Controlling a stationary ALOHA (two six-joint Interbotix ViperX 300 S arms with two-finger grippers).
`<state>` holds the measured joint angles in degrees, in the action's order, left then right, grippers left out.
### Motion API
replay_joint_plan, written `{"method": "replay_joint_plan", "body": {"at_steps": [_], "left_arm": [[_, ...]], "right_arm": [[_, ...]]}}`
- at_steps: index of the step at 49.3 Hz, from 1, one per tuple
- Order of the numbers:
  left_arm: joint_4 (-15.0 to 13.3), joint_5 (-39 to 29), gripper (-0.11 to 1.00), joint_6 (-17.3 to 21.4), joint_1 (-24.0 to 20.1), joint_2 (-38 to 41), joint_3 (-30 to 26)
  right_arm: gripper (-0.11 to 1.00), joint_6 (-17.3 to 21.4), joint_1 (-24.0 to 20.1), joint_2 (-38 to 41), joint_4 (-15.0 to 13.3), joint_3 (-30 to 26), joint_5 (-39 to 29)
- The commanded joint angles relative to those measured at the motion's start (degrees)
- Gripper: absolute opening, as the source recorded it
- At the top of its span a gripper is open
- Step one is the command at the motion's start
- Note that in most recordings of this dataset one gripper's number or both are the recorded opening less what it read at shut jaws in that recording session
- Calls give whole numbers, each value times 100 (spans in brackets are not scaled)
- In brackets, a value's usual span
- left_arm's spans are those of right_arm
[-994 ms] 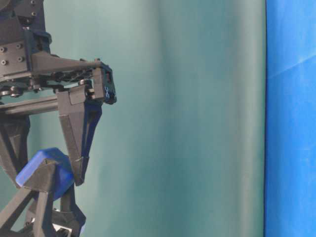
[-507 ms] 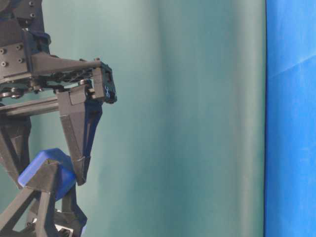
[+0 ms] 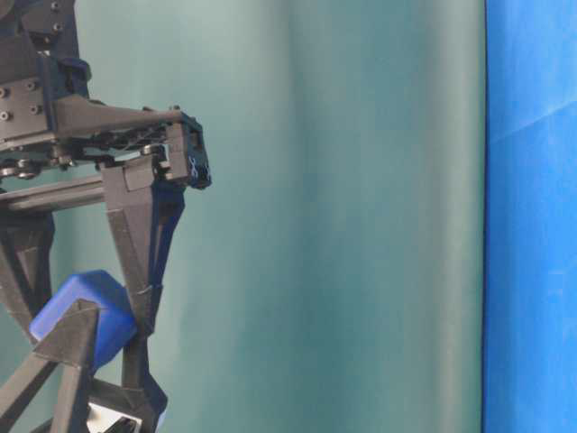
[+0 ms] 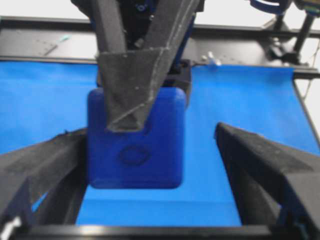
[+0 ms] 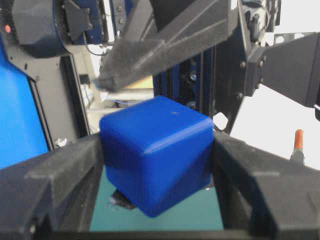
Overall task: Handover the blue block to the right arm after grasping it with the left arm, then place it in the designated position.
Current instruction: 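Close the right gripper on the cube and open the left gripper, then pull the cube away to the right with the right gripper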
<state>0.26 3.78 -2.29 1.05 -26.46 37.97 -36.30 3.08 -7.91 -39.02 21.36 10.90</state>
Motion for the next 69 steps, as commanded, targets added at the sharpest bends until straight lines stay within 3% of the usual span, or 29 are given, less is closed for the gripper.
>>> {"method": "replay_joint_plan", "body": {"at_steps": [1,17,45,56,69], "left_arm": [[9,53,93,-18,26,-202,-62],[9,53,93,-18,0,-334,35],[9,18,93,-18,-18,-396,79],[9,18,93,-18,-26,-396,79],[9,18,93,-18,-62,-396,79]], "right_arm": [[56,26,9,-70,26,-167,18],[56,26,18,-281,26,62,-132],[56,35,-53,-1723,352,1327,-554],[56,26,-158,-2057,457,1521,-1037],[56,35,-167,-2065,686,1521,-1072]]}}
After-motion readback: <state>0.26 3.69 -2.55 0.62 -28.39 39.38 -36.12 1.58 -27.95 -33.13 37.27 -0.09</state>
